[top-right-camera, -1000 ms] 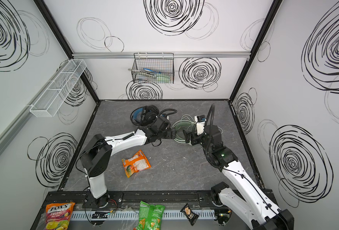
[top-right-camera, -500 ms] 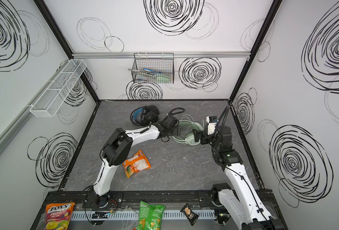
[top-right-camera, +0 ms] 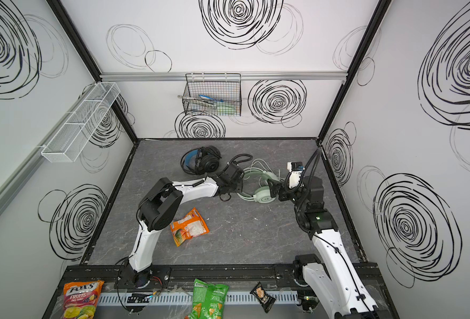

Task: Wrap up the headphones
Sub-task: 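Move the left gripper to the green headset and grasp its headband, then lift the green headset with the left gripper while right gripper opens nearby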

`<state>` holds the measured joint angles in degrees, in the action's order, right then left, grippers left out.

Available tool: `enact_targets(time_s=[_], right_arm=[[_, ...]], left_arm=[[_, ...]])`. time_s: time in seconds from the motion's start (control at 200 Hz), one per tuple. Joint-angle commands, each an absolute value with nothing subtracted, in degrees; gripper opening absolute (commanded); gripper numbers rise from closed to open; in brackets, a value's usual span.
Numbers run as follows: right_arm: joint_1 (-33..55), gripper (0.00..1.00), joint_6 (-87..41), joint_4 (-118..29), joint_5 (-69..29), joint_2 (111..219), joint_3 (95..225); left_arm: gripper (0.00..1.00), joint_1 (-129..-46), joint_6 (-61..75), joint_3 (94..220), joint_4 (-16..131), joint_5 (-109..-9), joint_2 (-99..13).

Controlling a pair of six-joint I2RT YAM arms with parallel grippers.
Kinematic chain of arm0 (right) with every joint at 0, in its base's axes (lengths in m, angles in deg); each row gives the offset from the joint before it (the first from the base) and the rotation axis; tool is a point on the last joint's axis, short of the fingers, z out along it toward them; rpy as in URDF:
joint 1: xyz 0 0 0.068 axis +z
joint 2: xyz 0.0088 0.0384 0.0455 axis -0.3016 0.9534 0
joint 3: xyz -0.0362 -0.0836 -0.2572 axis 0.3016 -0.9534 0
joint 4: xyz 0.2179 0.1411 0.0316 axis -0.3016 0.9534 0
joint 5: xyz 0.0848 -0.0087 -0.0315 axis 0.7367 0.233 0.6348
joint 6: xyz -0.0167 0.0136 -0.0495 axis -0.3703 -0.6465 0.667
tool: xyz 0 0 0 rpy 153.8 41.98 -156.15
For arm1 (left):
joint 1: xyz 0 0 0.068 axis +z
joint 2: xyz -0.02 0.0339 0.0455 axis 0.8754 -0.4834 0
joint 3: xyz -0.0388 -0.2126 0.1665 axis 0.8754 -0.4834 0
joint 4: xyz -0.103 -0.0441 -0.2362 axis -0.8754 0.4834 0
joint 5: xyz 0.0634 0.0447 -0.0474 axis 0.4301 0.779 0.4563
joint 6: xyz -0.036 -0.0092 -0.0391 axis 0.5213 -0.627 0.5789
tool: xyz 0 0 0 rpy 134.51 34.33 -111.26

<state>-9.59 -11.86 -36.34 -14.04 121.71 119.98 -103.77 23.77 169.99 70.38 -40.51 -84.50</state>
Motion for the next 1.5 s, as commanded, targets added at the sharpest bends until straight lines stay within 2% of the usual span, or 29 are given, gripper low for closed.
enact_targets(time_s=[0.0,0.095,0.28,0.445,0.68,0.815,0.991,1.191,1.336,1.491], right_arm=[[-9.7,0.97,-12.5,-37.7,-13.9,120.8,119.5],[-9.7,0.97,-13.0,-38.1,-13.4,120.8,119.2],[-9.7,0.97,-13.7,-38.8,-12.8,120.9,118.6],[-9.6,0.97,-13.9,-39.7,-12.6,121.0,118.2],[-9.5,0.98,-13.9,-39.9,-12.1,121.2,118.2],[-9.6,0.97,-13.6,-39.7,-12.3,120.9,118.1],[-9.6,0.97,-13.6,-39.6,-12.2,120.7,118.5],[-9.6,0.97,-13.3,-39.6,-12.2,120.7,118.6],[-9.6,0.97,-13.5,-39.8,-12.1,120.6,118.5],[-9.7,0.97,-13.3,-39.1,-12.5,119.8,118.6]], left_arm=[[0.27,-103.5,22.5,166.0,70.2,-40.3,-79.6],[0.21,-103.5,22.1,162.0,69.4,-39.5,-75.8],[0.15,-103.6,21.2,154.0,69.1,-38.1,-67.5],[0.15,-103.7,21.6,147.0,68.4,-37.4,-61.8],[0.17,-103.0,21.6,143.5,67.6,-38.9,-61.1],[0.28,-102.4,20.7,143.8,67.8,-39.1,-62.6],[0.52,-101.1,19.2,145.1,68.1,-39.6,-65.4],[0.56,-100.6,18.7,145.7,68.2,-40.2,-67.9],[0.53,-100.3,18.4,147.6,68.9,-40.4,-70.1],[0.32,-100.5,18.5,148.8,69.6,-39.7,-71.1]])
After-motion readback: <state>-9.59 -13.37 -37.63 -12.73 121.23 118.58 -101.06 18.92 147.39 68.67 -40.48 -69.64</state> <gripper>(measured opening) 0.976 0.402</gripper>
